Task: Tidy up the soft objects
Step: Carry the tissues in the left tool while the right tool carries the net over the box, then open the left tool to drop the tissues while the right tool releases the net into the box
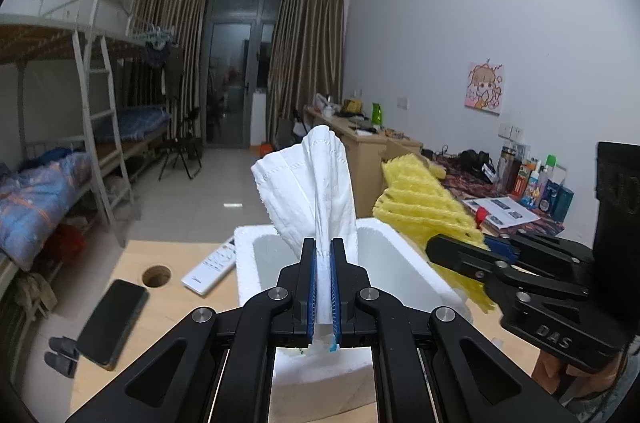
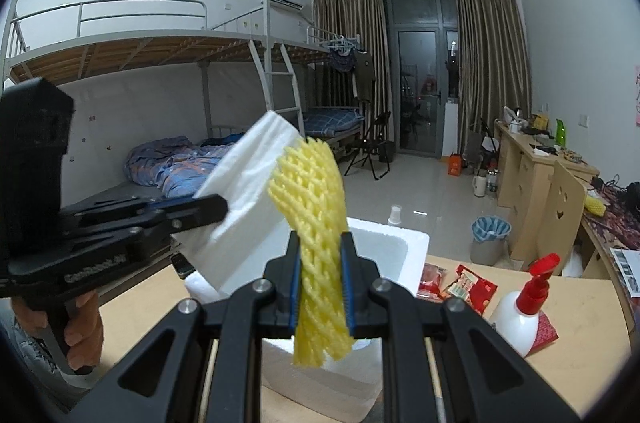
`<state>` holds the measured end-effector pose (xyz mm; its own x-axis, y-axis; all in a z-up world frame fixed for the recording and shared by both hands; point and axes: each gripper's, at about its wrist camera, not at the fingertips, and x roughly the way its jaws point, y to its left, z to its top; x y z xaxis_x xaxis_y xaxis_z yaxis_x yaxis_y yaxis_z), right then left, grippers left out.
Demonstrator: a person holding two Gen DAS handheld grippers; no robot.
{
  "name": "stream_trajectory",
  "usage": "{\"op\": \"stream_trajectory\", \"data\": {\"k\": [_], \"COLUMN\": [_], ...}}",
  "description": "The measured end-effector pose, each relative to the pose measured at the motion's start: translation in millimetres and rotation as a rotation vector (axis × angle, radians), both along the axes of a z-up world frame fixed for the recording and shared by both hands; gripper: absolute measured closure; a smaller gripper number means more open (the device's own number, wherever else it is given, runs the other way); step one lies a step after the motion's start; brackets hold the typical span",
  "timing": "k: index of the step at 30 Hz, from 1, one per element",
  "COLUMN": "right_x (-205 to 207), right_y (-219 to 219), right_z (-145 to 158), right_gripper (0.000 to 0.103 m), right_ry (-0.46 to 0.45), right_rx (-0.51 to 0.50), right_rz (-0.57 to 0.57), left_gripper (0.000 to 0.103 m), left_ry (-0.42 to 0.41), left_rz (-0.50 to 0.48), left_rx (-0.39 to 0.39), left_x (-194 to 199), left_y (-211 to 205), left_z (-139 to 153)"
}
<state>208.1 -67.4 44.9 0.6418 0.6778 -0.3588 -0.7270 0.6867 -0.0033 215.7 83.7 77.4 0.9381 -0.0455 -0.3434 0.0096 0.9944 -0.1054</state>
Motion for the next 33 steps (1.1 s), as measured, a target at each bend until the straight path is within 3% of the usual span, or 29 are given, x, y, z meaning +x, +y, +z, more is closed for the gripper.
{"op": "stream_trajectory", "data": {"k": [9, 18, 19, 21, 23, 28, 33], "right_x": [7.7, 11.4, 10.3, 10.4, 11.5, 13.6, 17.5], "right_y": [3.7, 8.9, 9.9, 10.3, 12.8, 18.4, 24.6], "right_z": [2.3, 5.0, 4.7, 4.7, 5.6, 5.2, 0.1], "right_gripper": [0.082, 0.082, 0.082, 0.082, 0.082, 0.082, 0.082], "right_ry": [0.010, 0.018, 0.019, 0.018, 0.016, 0.013, 0.023], "right_rx": [-0.006, -0.007, -0.007, -0.007, -0.011, -0.023, -0.044], "right_rz": [-0.013, -0.040, -0.041, -0.044, -0.045, -0.054, -0.053], "left_gripper": [0.097, 0.095, 0.091, 0.072, 0.038, 0.031, 0.017], "left_ry": [0.081, 0.132, 0.135, 0.136, 0.137, 0.098, 0.067], "left_rz": [-0.037, -0.036, -0.040, -0.047, -0.044, -0.012, 0.002], "left_rx": [-0.009, -0.015, -0.015, -0.010, 0.003, 0.028, 0.006], "left_x": [44.2, 60.6, 61.0, 60.9, 60.1, 51.1, 38.9], "left_y": [4.0, 7.6, 7.2, 6.5, 6.0, 10.6, 20.3], "left_z": [-22.7, -37.9, -38.5, -39.7, -40.8, -37.9, -34.0]}}
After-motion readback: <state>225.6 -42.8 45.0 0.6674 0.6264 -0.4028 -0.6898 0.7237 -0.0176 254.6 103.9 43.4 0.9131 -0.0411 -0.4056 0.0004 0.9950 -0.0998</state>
